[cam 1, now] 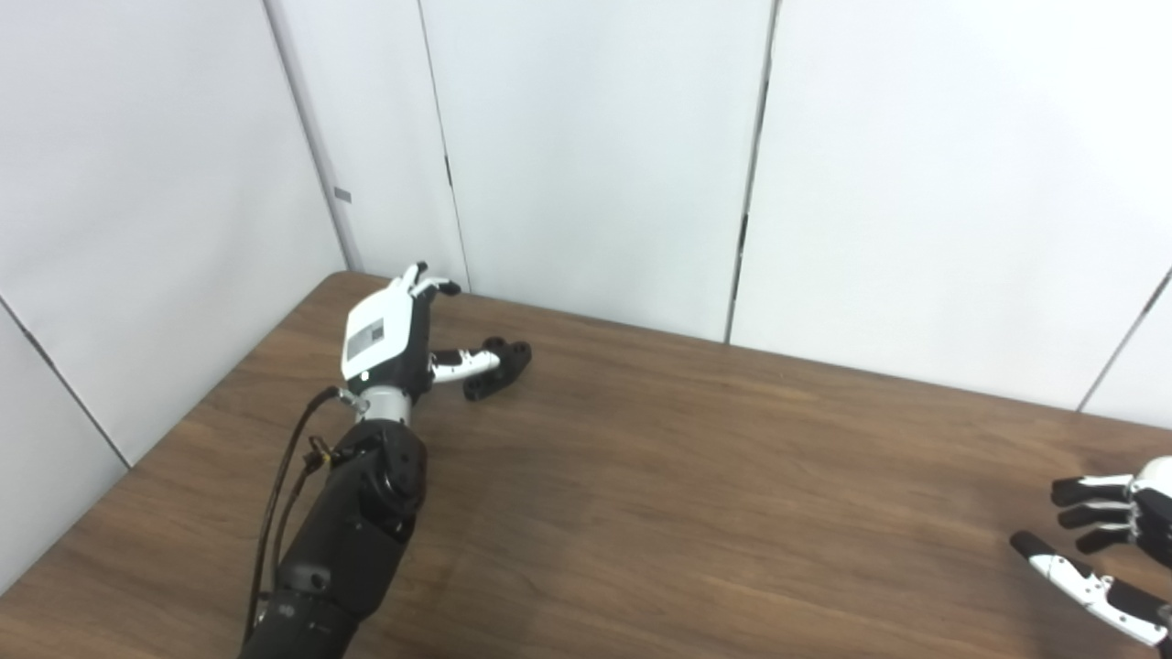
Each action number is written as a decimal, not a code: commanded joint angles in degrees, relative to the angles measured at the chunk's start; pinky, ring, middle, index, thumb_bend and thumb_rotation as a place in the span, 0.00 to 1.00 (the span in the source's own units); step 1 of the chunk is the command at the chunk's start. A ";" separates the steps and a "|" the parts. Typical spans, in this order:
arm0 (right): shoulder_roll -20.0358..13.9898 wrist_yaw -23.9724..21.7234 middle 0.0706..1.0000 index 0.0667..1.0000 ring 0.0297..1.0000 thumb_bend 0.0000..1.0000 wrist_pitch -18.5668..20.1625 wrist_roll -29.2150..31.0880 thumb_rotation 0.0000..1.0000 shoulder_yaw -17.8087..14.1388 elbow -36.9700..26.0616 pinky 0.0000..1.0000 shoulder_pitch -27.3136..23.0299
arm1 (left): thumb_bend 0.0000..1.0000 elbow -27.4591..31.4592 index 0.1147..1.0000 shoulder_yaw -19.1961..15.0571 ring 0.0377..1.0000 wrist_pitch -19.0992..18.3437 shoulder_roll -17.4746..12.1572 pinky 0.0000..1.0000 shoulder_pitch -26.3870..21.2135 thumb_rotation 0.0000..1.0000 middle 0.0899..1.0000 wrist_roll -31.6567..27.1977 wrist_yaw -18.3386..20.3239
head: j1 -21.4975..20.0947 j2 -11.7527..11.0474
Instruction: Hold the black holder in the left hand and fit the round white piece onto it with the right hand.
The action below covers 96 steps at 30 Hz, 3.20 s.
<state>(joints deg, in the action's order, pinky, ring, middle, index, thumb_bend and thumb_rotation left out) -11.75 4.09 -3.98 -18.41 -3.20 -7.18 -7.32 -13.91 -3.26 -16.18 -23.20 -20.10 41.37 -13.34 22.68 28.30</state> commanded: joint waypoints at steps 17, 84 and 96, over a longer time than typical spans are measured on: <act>-0.61 0.38 0.58 0.46 0.51 0.50 0.26 0.36 0.14 -0.56 -3.03 0.40 -1.21 | 1.00 -9.16 0.76 7.57 1.00 -2.50 -4.29 0.88 -5.10 0.44 1.00 4.40 -4.63 | -0.35 0.30; -0.19 0.39 0.59 0.46 0.53 0.50 4.09 -1.44 0.13 -0.21 -7.18 0.42 -0.80 | 0.52 -17.04 0.41 19.55 0.86 8.37 -9.93 0.73 -12.15 0.07 0.80 -4.27 9.88 | -2.31 2.27; 0.02 0.88 0.58 0.46 0.53 0.50 3.44 -1.82 0.13 0.02 -6.54 0.43 -1.88 | 0.52 -6.47 0.42 18.62 0.85 17.31 -6.65 0.75 -5.61 0.06 0.81 -6.68 8.94 | -4.12 2.49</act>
<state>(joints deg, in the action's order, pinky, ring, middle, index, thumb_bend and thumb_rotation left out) -11.47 4.27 0.86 -19.73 -3.00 -12.10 -7.13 -22.23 15.36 -1.15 -29.85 -24.73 35.31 -4.70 18.54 30.76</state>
